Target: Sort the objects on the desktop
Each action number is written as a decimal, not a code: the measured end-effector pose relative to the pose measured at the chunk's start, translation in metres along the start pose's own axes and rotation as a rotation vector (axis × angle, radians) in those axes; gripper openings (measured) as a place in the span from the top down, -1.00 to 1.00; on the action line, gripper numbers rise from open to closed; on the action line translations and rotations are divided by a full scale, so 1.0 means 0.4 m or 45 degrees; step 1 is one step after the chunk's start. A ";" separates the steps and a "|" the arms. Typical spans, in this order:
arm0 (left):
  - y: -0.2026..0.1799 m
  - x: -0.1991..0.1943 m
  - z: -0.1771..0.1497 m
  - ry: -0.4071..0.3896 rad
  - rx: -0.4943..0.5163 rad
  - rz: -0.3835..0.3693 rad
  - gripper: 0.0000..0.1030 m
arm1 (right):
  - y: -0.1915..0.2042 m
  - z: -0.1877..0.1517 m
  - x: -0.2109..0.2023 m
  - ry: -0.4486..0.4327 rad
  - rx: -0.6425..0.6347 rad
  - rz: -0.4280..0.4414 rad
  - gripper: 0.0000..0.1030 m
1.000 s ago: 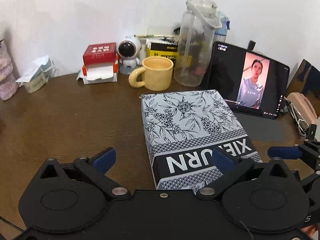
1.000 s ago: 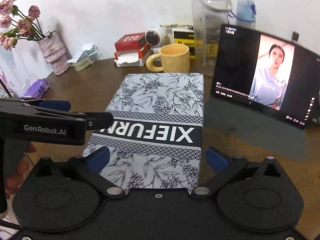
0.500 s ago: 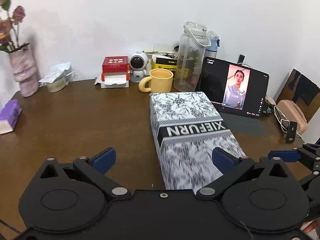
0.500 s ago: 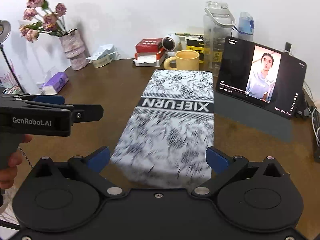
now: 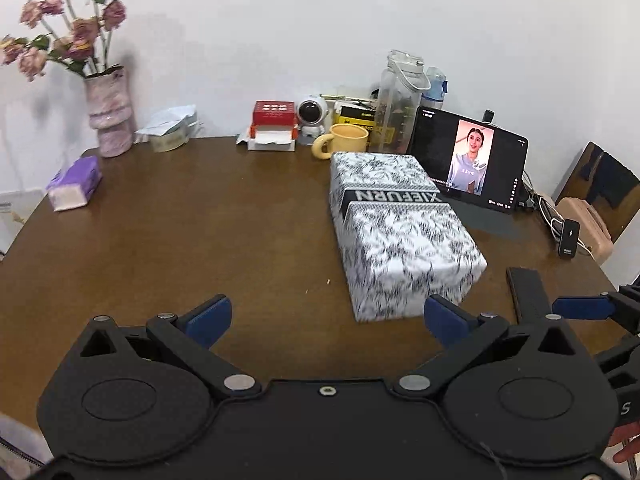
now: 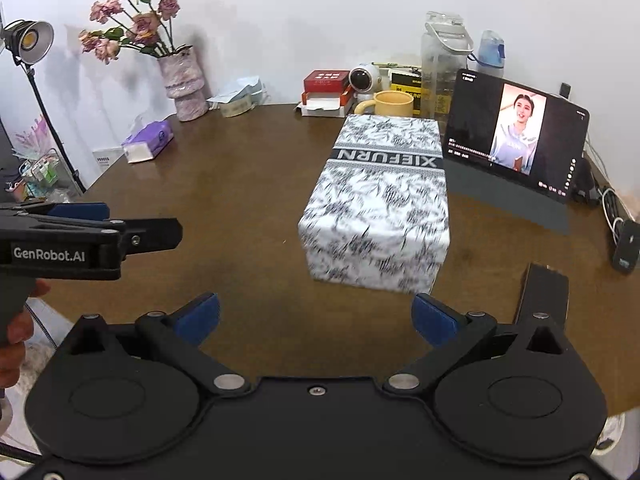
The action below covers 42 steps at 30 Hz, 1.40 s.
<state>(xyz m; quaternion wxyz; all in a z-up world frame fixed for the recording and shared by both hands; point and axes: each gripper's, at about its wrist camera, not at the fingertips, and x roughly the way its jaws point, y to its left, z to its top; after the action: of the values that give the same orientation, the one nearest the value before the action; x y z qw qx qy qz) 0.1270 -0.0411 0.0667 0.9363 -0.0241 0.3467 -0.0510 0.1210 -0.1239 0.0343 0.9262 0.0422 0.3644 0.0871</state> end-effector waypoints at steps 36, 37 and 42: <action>0.044 -0.198 -0.169 0.003 -0.087 0.065 -1.00 | 0.062 -0.150 -0.140 0.029 0.021 -0.031 -1.00; 0.043 -0.198 -0.171 0.003 -0.086 0.066 -1.00 | 0.062 -0.151 -0.141 0.029 0.021 -0.030 -1.00; 0.040 -0.197 -0.173 0.008 -0.086 0.081 -1.00 | 0.062 -0.152 -0.146 0.029 0.017 -0.029 -1.00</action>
<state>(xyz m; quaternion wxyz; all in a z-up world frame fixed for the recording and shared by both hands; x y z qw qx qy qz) 0.0236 -0.0171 0.0640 0.9350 -0.0443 0.3517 -0.0096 0.0344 -0.1097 0.0323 0.9226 0.0433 0.3759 0.0746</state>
